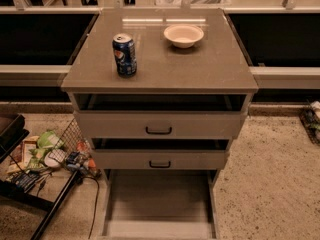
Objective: Close bottom drawer
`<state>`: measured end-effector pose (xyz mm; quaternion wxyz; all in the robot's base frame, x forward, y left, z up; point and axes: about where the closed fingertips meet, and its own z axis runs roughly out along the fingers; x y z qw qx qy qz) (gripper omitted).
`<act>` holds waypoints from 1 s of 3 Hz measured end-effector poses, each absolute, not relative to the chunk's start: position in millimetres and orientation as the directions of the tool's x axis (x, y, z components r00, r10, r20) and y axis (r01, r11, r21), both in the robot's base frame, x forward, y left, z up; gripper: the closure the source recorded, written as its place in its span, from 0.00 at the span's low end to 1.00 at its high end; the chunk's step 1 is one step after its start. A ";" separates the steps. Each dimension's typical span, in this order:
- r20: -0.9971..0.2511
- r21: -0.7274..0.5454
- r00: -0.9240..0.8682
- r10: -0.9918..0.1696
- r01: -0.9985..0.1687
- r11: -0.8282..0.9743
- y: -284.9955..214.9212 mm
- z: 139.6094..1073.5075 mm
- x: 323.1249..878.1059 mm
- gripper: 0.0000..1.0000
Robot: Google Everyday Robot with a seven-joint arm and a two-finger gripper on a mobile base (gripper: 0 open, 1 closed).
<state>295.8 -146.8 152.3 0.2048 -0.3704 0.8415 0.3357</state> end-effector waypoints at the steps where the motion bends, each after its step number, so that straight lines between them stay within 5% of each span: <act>1: -0.661 0.487 -0.614 -0.431 -0.788 0.376 -101.2 118.2 297.0 1.00; 3: -0.715 0.459 -0.570 -0.405 -0.820 0.342 -93.1 109.2 332.8 1.00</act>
Offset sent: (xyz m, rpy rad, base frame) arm 0.1164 0.0460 -0.0399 0.2287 -0.1773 0.1012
